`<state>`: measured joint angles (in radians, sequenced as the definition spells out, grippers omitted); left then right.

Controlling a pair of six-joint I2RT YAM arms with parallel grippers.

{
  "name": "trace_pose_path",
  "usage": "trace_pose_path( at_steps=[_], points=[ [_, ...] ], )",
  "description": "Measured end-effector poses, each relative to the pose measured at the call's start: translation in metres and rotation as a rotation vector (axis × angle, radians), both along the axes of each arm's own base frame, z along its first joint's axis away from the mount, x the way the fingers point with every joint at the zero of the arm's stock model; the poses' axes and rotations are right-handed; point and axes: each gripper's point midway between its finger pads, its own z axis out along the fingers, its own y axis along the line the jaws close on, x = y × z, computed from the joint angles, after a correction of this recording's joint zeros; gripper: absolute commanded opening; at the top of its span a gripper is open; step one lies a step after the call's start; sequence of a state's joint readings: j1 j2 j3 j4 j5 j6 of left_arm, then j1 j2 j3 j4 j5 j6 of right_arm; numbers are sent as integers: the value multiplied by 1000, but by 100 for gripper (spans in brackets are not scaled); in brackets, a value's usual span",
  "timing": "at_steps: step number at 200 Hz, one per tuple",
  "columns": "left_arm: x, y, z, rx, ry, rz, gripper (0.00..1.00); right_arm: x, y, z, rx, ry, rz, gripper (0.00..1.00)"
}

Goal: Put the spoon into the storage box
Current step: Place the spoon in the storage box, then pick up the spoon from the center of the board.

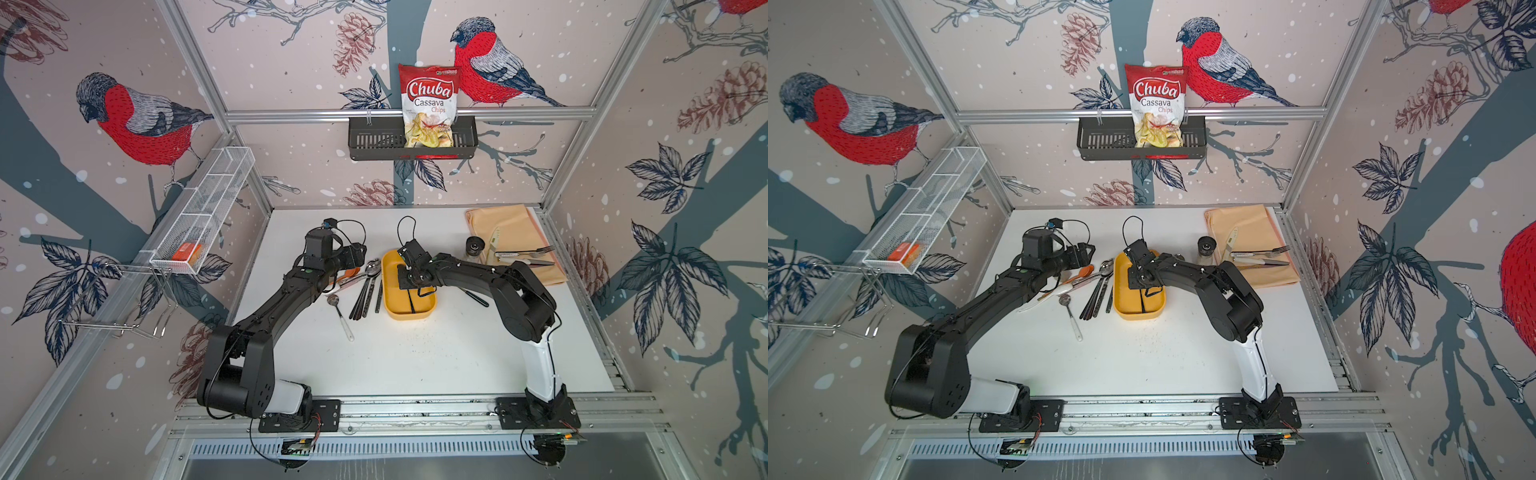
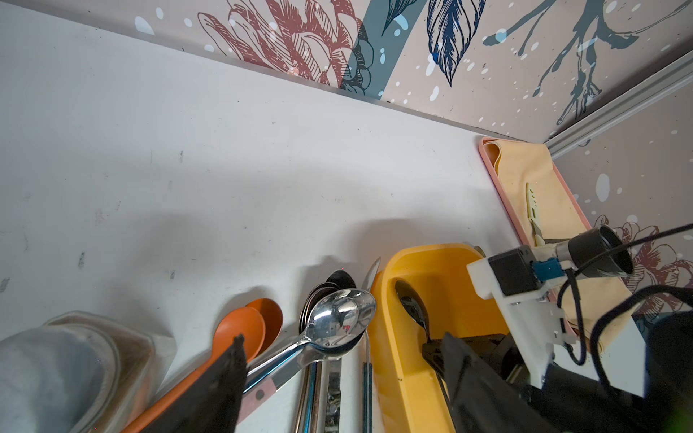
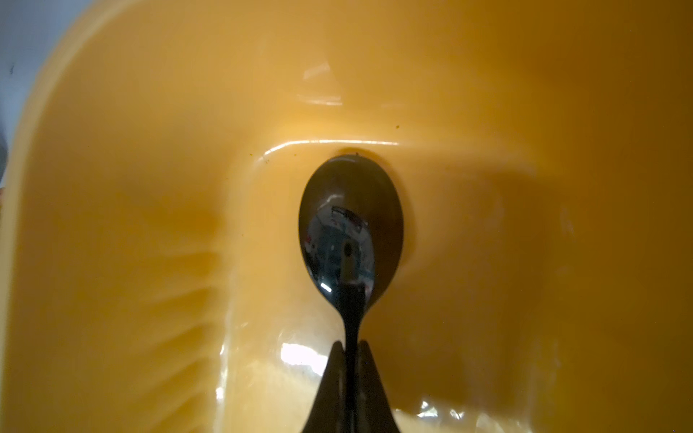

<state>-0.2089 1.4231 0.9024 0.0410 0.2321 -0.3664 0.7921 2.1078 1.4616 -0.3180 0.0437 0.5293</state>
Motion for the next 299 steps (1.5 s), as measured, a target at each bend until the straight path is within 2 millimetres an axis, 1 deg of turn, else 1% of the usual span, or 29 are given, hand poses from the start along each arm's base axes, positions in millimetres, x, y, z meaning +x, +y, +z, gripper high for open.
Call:
trace_pose_path(
  at_steps=[20, 44, 64, 75, 87, 104, 116, 126, 141, 153, 158, 179, 184, 202, 223, 252, 278, 299],
  points=[
    [0, 0, -3, 0, 7, -1, 83, 2, 2, 2, 5, -3, -2, 36],
    [3, -3, -4, 1, 10, -5, 83, 6, 5, 7, 12, -14, -1, 46],
    [6, -8, -2, 1, 8, -15, 83, 5, 2, 10, -2, -16, -2, 49],
    [7, -11, -1, 2, 4, -21, 83, 4, -2, 17, -16, -24, -2, 50],
    [9, -16, 2, 5, -3, -33, 83, 5, -6, 29, -28, -49, 10, 51],
    [12, -22, 5, 21, -17, -48, 83, 6, -14, 52, -38, -100, 40, 51],
    [14, -26, 4, 33, -20, -52, 83, 6, -22, 70, -46, -136, 78, 51],
    [14, -29, 1, 43, -13, -63, 83, 6, -33, 84, -59, -169, 113, 50],
    [17, -33, 1, 62, -14, -74, 83, 4, -51, 99, -76, -195, 161, 50],
    [19, -35, 2, 71, -19, -76, 83, 4, -74, 106, -80, -197, 180, 49],
    [20, -37, 2, 72, -19, -80, 83, 5, -88, 107, -84, -194, 181, 49],
    [21, -41, -2, 85, -13, -94, 83, 5, -142, 105, -104, -170, 171, 52],
    [21, -42, -3, 85, -11, -96, 83, 3, -152, 103, -109, -163, 171, 53],
    [22, -44, -4, 91, -11, -103, 83, -5, -172, 95, -119, -138, 200, 54],
    [24, -45, -2, 90, -15, -103, 83, -8, -192, 81, -137, -95, 208, 55],
    [24, -46, -2, 90, -15, -106, 84, -9, -211, 55, -165, -27, 209, 56],
    [23, -46, -2, 92, -13, -107, 84, -15, -213, 34, -182, 32, 235, 57],
    [21, -45, -2, 94, -8, -105, 84, -19, -213, 22, -189, 65, 243, 57]
  ],
)
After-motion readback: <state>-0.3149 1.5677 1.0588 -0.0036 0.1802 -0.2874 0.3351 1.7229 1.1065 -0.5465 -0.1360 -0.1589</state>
